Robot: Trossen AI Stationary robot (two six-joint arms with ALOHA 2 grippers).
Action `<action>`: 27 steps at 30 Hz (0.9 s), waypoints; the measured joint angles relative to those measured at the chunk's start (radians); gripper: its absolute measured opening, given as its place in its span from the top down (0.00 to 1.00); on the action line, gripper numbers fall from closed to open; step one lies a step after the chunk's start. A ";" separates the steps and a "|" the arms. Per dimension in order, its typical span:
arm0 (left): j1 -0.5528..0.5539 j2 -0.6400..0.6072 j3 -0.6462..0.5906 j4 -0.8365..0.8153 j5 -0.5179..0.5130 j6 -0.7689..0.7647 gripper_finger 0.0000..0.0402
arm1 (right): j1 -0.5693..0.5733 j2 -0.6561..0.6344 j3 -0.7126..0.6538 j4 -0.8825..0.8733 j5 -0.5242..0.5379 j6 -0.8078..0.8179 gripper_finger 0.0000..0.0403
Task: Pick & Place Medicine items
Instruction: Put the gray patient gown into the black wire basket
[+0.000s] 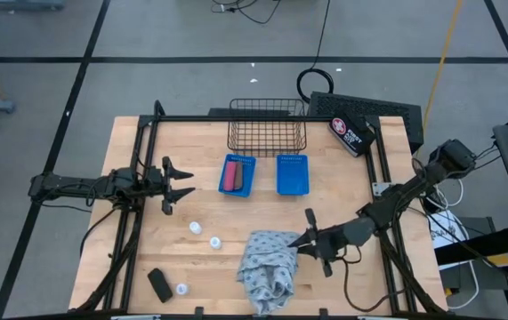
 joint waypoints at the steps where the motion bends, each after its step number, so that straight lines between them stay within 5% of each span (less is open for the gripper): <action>1: 0.000 0.000 0.000 -0.001 0.000 0.000 0.44 | 0.000 0.000 0.000 0.016 0.011 -0.008 0.96; 18: 0.000 0.000 0.000 0.001 0.000 0.000 0.44 | -0.040 -0.261 0.002 0.073 0.368 -0.115 0.96; 27: 0.000 0.000 0.000 0.001 0.000 0.000 0.44 | -0.147 -0.278 0.002 0.001 0.388 -0.149 0.96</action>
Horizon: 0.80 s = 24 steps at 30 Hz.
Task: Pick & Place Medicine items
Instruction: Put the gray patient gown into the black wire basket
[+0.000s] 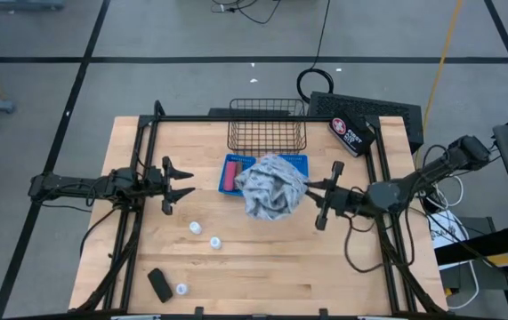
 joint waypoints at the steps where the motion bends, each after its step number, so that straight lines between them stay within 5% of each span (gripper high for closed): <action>1: 0.000 0.000 0.000 0.000 0.000 0.000 0.44 | -0.012 0.000 0.000 -0.006 -0.016 -0.016 0.96; 10: 0.000 0.000 0.000 0.000 0.000 0.000 0.44 | -0.097 -0.001 0.000 -0.005 -0.099 -0.062 0.96; 24: 0.000 0.000 0.000 0.000 0.000 0.000 0.44 | -0.277 0.023 0.000 0.082 -0.091 0.258 0.96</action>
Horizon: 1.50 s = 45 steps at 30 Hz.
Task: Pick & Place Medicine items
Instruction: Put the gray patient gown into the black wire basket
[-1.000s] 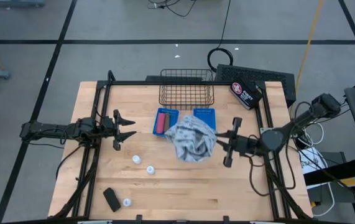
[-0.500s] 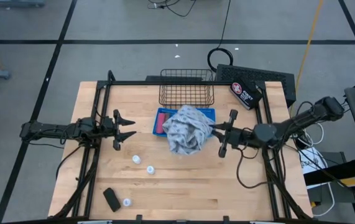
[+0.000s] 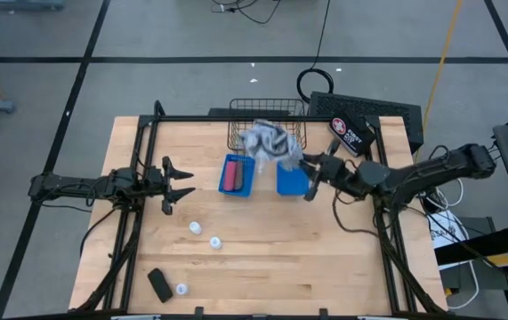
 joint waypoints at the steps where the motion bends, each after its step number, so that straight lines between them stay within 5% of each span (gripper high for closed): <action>1: 0.000 0.000 0.000 0.000 0.000 0.000 0.44 | -0.011 0.013 0.000 0.012 0.004 0.013 0.96; 13: 0.000 0.000 0.000 -0.001 0.000 0.000 0.44 | -0.145 0.171 0.000 0.285 0.105 -0.100 0.96; 45: 0.000 0.000 0.000 0.000 0.000 0.000 0.44 | -0.238 0.213 0.000 0.272 0.108 -0.080 0.96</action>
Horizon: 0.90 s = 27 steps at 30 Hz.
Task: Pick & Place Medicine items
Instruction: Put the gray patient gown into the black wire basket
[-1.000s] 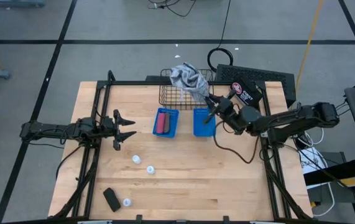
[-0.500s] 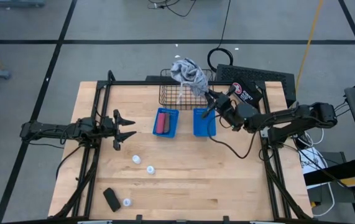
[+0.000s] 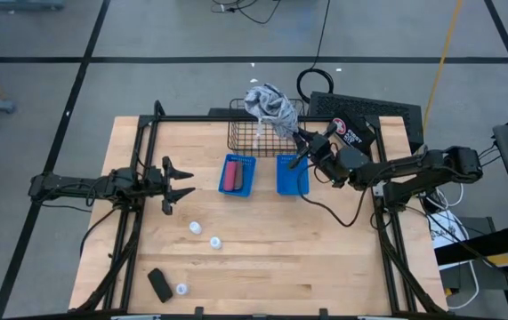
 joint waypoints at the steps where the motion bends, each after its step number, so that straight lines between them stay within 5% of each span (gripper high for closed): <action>1: 0.000 0.000 0.000 0.000 0.000 0.000 0.44 | 0.000 0.000 0.000 0.001 0.019 -0.020 0.96; 17: 0.000 0.000 0.000 0.000 0.000 0.000 0.44 | 0.000 -0.001 0.000 -0.003 0.435 -0.416 0.96; 27: 0.000 0.000 0.000 0.000 0.000 0.000 0.44 | 0.001 -0.001 0.000 -0.163 0.579 -0.453 0.96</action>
